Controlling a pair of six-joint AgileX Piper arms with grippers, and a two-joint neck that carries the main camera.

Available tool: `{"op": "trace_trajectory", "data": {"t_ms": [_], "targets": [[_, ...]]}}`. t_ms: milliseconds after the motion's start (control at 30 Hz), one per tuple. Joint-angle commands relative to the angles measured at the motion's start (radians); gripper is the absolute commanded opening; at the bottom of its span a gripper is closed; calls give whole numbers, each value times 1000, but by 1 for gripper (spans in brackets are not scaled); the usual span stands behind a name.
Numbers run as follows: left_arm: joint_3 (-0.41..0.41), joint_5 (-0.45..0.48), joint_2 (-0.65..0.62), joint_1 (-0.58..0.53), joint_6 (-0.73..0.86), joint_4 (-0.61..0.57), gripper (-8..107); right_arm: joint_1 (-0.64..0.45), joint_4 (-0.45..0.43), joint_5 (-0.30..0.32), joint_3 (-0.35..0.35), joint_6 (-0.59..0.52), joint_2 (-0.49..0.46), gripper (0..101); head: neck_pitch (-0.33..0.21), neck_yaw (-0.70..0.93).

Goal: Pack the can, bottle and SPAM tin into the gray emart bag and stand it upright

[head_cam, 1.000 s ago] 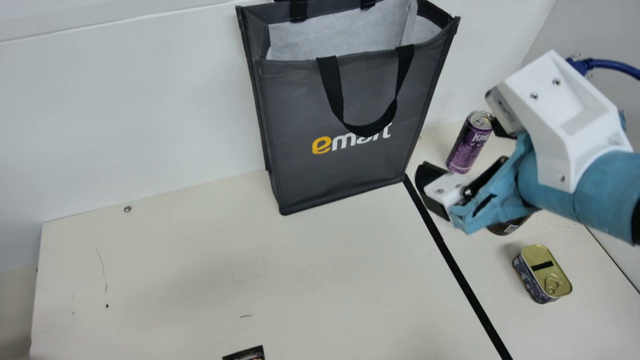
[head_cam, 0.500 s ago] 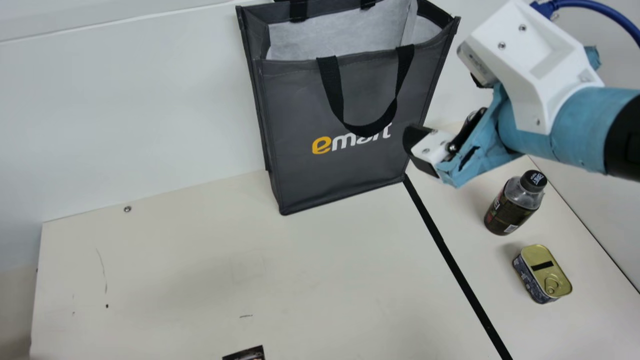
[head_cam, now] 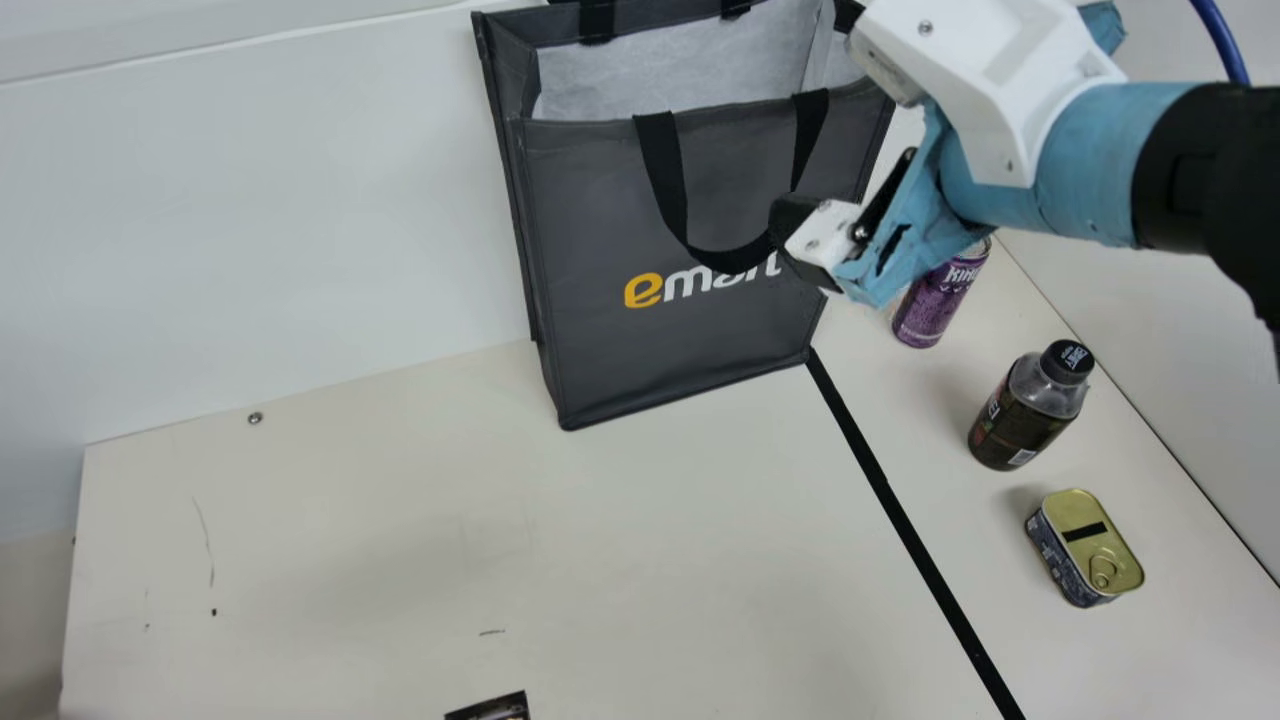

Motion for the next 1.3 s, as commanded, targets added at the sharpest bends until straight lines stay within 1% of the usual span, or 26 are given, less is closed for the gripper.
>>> {"op": "trace_trajectory", "data": {"t_ms": [0, 400, 667, 967, 1267], "targets": [[0, 0, 0, 0, 0, 0, 90, 1, 8, 1, -23, -20, 20, 95, -21, -2], [0, 0, 0, 0, 0, 0, 90, 10, 61, 1, -150, -126, 136, 95, -21, -2], [0, 0, 0, 0, 0, 0, 90, 10, 116, 1, -210, -179, 208, 95, -21, -2], [0, 0, 0, 0, 0, 0, 90, 6, 189, 1, -234, -229, 281, 95, -21, -2], [0, 0, 0, 0, 0, 0, 90, -12, 268, 1, -217, -257, 337, 95, -21, -2]]}}
